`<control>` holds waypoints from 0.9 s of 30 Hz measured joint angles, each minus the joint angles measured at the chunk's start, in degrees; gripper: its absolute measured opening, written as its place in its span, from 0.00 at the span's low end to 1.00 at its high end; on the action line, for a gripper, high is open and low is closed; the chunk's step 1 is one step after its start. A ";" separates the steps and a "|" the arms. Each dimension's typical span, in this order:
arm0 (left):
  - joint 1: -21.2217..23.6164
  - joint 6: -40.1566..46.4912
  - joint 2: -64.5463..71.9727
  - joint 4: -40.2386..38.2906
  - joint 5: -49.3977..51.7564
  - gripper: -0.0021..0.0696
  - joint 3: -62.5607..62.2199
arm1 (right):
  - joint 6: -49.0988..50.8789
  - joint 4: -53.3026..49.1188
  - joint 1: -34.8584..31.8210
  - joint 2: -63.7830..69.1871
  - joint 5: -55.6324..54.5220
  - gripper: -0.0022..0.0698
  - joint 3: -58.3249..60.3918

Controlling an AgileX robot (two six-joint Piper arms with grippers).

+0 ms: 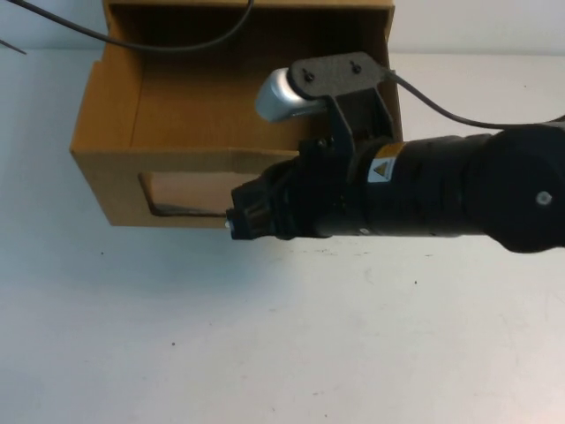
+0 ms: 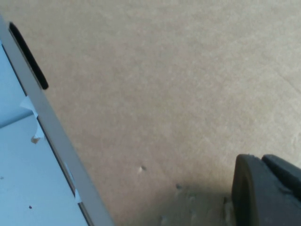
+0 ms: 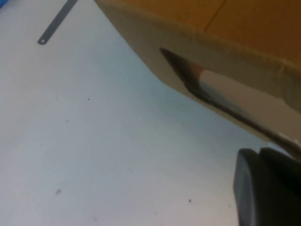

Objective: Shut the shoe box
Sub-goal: Close the shoe box with your right arm

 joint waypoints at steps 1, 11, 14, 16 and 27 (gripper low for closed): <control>0.00 -0.10 0.00 0.00 0.00 0.03 0.00 | 0.00 -0.13 0.00 1.09 -0.45 0.01 -0.87; 0.00 -0.22 0.00 0.21 -0.08 0.03 0.00 | 0.00 -0.27 -2.09 6.39 -3.85 0.01 -5.33; 0.00 -0.22 0.00 0.21 -0.22 0.03 0.00 | 0.00 0.25 -3.23 6.91 -4.89 0.01 -5.62; 0.00 -0.22 0.00 0.21 -0.22 0.03 0.00 | 0.00 0.25 -3.78 7.31 -5.92 0.01 -5.88; 0.00 -0.25 0.00 0.21 -0.32 0.03 0.00 | 0.04 0.51 -5.70 13.10 -15.02 0.01 -10.40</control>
